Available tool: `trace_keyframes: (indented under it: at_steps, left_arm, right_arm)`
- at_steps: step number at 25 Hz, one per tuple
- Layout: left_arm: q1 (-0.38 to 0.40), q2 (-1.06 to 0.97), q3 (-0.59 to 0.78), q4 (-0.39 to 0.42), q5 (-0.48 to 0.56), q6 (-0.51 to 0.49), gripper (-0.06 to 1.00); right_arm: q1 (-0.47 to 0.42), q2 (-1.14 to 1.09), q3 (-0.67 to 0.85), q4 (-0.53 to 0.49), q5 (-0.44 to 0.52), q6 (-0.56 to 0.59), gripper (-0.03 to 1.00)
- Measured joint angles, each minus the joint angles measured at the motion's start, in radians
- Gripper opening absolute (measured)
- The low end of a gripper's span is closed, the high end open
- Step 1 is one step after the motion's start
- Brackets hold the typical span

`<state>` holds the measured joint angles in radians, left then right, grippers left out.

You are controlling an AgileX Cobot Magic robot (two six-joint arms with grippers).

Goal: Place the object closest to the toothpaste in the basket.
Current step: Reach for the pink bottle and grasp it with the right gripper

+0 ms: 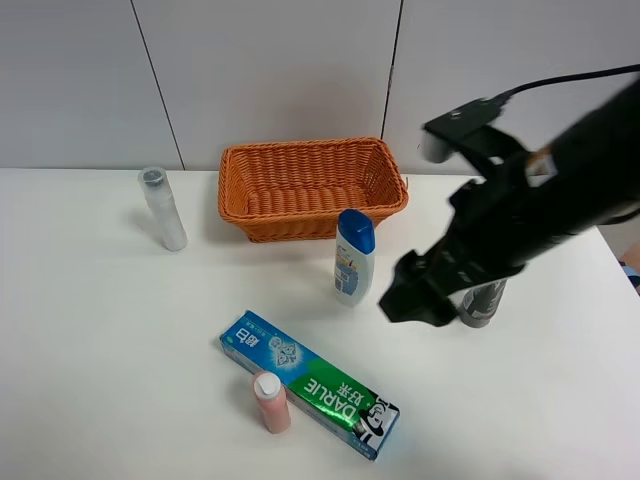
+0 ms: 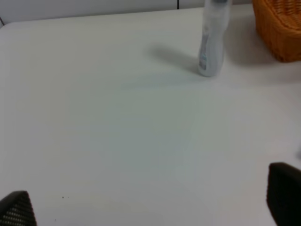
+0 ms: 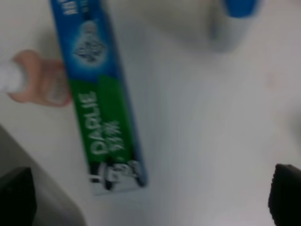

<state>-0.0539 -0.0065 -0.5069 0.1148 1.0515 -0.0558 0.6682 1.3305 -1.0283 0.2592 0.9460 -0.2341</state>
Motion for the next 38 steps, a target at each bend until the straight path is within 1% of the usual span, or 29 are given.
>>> trace_keyframes:
  at_steps: [3,6,11,13,16,19,23,31,38]
  left_arm:
    - [0.0,0.0,0.0,0.0,0.0,0.0,0.99]
    - [0.0,0.0,0.0,0.0,0.0,0.0,0.99]
    - [0.0,0.0,0.0,0.0,0.0,0.0,0.99]
    - [0.0,0.0,0.0,0.0,0.0,0.0,0.99]
    - [0.0,0.0,0.0,0.0,0.0,0.0,0.99]
    - [0.0,0.0,0.0,0.0,0.0,0.0,0.99]
    - [0.0,0.0,0.0,0.0,0.0,0.0,0.99]
    - [0.0,0.0,0.0,0.0,0.0,0.0,0.99]
    - [0.0,0.0,0.0,0.0,0.0,0.001,0.99]
  right_arm:
    - [0.062,0.162,-0.102,0.067,0.023,0.003,0.99]
    - [0.114,0.277,-0.186,0.134,0.066,0.038,0.99]
    - [0.201,0.398,-0.257,0.165,0.074,0.196,0.99]
    - [0.228,0.436,-0.261,0.159,0.074,0.274,0.99]
    - [0.262,0.476,-0.261,0.102,0.065,0.378,0.99]
    - [0.29,0.505,-0.261,0.075,0.032,0.447,0.99]
    - [0.319,0.547,-0.261,0.079,-0.001,0.502,0.99]
    - [0.356,0.603,-0.272,0.081,-0.023,0.625,0.99]
    - [0.356,0.629,-0.276,0.059,-0.027,0.665,0.97]
